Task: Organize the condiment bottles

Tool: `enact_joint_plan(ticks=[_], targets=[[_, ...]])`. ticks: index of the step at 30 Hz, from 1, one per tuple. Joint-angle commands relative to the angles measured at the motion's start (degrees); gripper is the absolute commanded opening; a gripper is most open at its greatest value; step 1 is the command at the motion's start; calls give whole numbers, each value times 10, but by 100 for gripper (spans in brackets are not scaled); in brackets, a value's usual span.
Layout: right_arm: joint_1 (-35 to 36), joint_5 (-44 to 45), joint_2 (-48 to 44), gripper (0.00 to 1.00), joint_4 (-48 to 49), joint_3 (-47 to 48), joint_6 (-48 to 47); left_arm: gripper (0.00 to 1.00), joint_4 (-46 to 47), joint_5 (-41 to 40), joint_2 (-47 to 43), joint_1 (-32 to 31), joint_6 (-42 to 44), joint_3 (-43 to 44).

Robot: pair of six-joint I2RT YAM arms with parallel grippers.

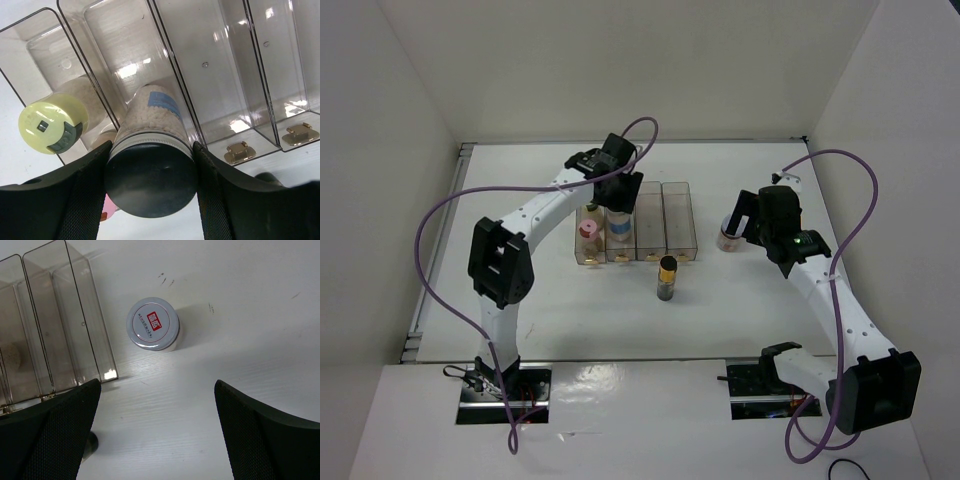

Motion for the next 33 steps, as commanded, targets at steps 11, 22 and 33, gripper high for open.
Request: enact_joint_plan(ticks=[11, 22, 33], targets=[[-1, 2, 1, 98, 23, -1, 2, 87, 40, 8, -1, 6, 18, -6], [-1, 2, -5, 98, 23, -1, 2, 99, -27, -25, -87, -30, 23, 76], [-1, 12, -18, 98, 23, -6, 2, 99, 53, 232, -297, -99, 94, -108]])
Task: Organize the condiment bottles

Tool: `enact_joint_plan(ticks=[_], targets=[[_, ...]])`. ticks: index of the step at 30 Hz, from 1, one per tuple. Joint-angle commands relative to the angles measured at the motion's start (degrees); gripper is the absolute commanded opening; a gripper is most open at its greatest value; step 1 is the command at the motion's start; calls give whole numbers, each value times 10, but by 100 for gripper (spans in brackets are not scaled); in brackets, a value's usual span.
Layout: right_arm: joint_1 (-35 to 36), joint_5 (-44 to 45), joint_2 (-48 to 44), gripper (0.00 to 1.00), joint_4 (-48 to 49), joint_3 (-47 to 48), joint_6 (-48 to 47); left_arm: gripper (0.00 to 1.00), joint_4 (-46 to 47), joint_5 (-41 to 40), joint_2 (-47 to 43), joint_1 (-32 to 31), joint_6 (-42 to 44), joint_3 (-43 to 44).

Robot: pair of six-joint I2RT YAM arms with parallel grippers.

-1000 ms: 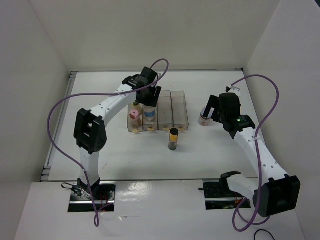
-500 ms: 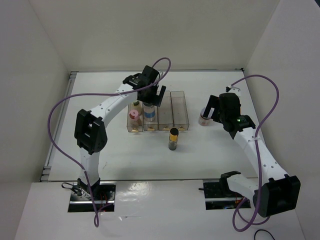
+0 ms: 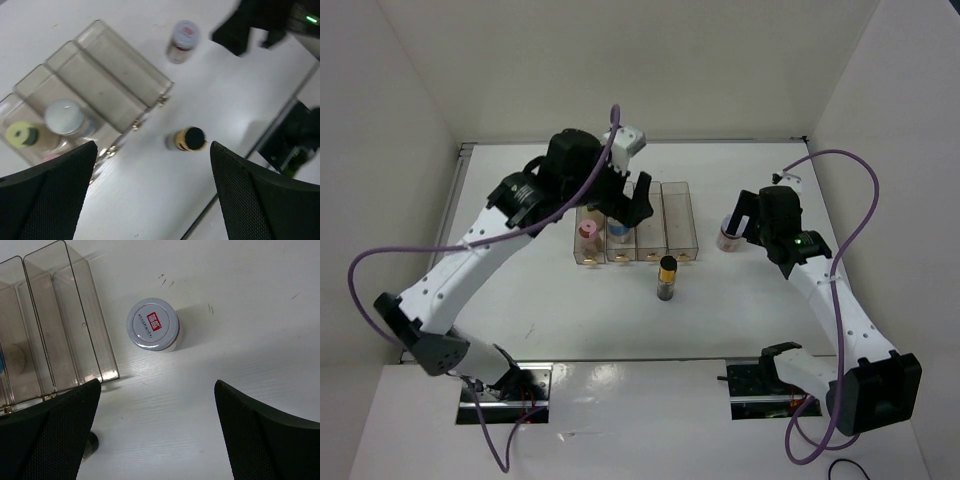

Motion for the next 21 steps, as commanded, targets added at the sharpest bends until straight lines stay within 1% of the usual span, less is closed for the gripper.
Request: enact_joint_plan(ticks=[1, 4, 8, 9, 10, 14, 21], targets=[[-1, 11, -14, 98, 22, -5, 2, 99, 54, 129, -25, -35, 38, -92], [-1, 11, -20, 98, 22, -5, 2, 99, 85, 129, -32, -67, 43, -138], [-1, 11, -27, 98, 28, -5, 2, 99, 90, 98, -5, -100, 43, -150], [-1, 16, -32, 98, 28, -5, 2, 99, 97, 85, 0, -107, 43, -150], [-1, 16, -32, 98, 28, -5, 2, 99, 97, 47, 11, -120, 43, -150], [-1, 22, -32, 98, 28, -5, 7, 99, 97, -25, 32, -127, 21, -150], [-1, 33, -32, 98, 22, -5, 7, 99, 109, -4, 56, -127, 21, -156]])
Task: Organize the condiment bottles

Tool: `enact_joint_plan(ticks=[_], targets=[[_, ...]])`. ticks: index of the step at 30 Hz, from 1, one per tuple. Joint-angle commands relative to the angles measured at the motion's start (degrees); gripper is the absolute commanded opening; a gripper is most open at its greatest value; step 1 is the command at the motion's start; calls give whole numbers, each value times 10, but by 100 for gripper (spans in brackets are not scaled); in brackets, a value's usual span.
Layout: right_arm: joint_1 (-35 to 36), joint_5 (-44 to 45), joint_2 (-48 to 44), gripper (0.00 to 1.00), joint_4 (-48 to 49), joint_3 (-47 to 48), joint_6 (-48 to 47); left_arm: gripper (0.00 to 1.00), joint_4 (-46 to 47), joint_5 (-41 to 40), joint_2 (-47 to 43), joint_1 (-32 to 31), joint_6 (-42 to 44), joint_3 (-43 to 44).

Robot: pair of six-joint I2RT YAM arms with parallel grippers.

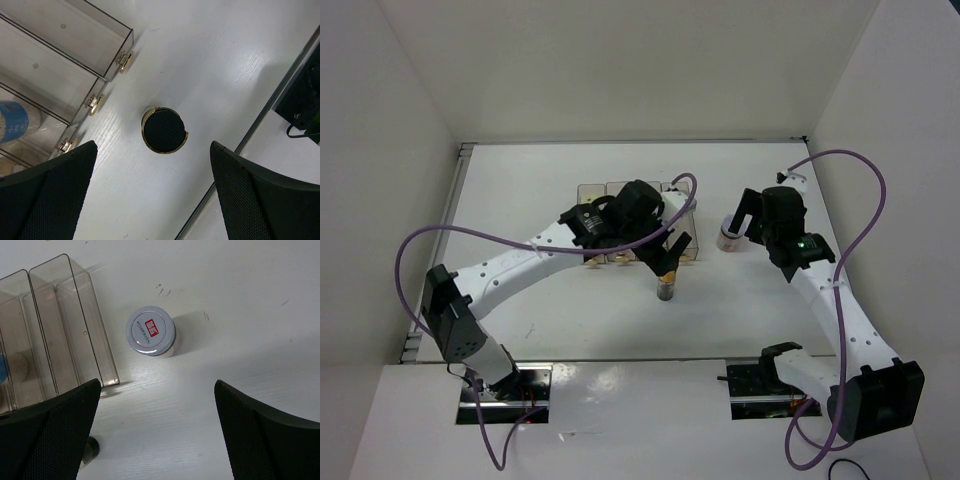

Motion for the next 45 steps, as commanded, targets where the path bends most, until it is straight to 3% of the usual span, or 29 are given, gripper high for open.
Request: enact_joint_plan(ticks=[1, 28, 37, 45], targets=[[-1, 17, -13, 98, 19, -5, 6, 99, 30, -4, 13, 0, -2, -6], [-1, 23, -28, 98, 19, -5, 12, 95, 45, -9, 82, -17, 14, -12], [-1, 23, -28, 98, 19, -5, 12, 85, 45, -2, 94, -17, 14, 6], [-1, 45, -47, 98, 19, -5, 22, 70, 45, 3, 111, -17, 9, 18]])
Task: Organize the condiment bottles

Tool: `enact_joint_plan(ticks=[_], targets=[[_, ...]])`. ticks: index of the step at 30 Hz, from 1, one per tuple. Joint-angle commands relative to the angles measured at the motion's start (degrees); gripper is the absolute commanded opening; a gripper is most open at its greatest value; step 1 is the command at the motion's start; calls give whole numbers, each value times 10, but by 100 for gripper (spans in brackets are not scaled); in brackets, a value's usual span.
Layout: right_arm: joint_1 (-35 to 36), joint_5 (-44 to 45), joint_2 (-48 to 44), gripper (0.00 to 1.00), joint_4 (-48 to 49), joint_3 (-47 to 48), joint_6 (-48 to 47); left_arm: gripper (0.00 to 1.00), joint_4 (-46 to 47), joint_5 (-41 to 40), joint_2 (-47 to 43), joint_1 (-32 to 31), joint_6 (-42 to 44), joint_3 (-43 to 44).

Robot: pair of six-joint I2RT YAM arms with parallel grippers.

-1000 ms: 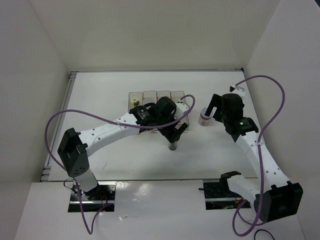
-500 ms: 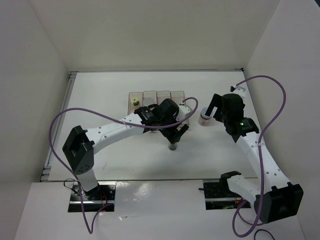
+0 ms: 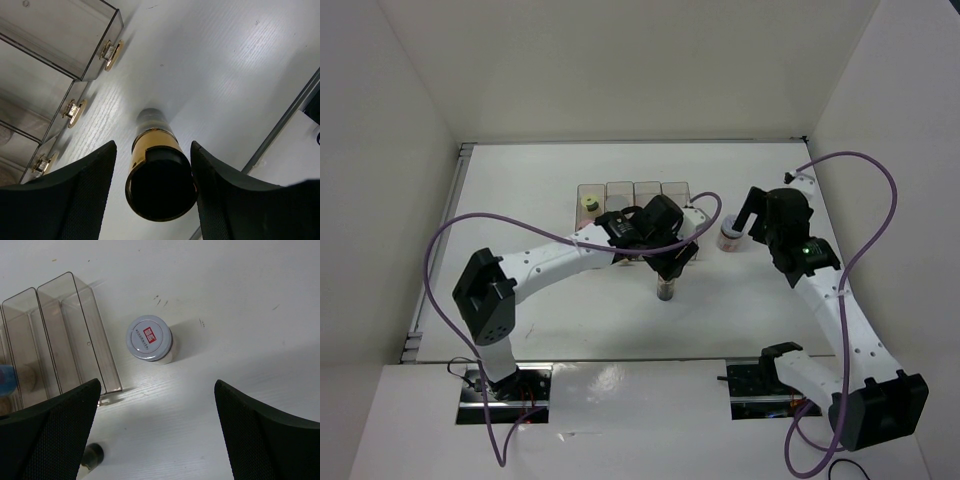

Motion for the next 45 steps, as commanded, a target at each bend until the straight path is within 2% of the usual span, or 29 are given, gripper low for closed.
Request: enact_joint_plan(ticks=[1, 7, 10, 18, 21, 25, 26, 29, 31, 38, 45], targets=[[-1, 25, -24, 98, 19, -10, 10, 67, 11, 11, 8, -2, 5, 22], [-1, 31, -35, 98, 19, -10, 10, 51, 4, 11, 8, -2, -1, 22], [-1, 31, -35, 98, 19, -10, 10, 47, -1, 6, 8, -2, -1, 22], [-1, 31, -41, 98, 19, -10, 10, 43, -41, -6, -36, -2, -16, 80], [-1, 31, -41, 98, 19, -10, 10, 43, -79, -29, -49, -2, -6, 137], [-1, 31, -41, 98, 19, -10, 10, 45, -124, -98, -55, -2, -1, 212], [-1, 31, -41, 98, 19, -10, 10, 46, -129, -136, -48, -2, -1, 226], [-1, 25, -35, 98, 19, -10, 10, 46, -156, -173, -11, 23, -2, 289], [-1, 25, -35, 98, 19, -10, 10, 46, -179, -173, 24, 37, -20, 345], [-1, 20, -25, 98, 19, -10, 10, 46, -200, -178, 124, 78, -20, 447], [-1, 10, -1, 98, 19, -10, 4, 46, -219, -147, 220, 118, -20, 547]])
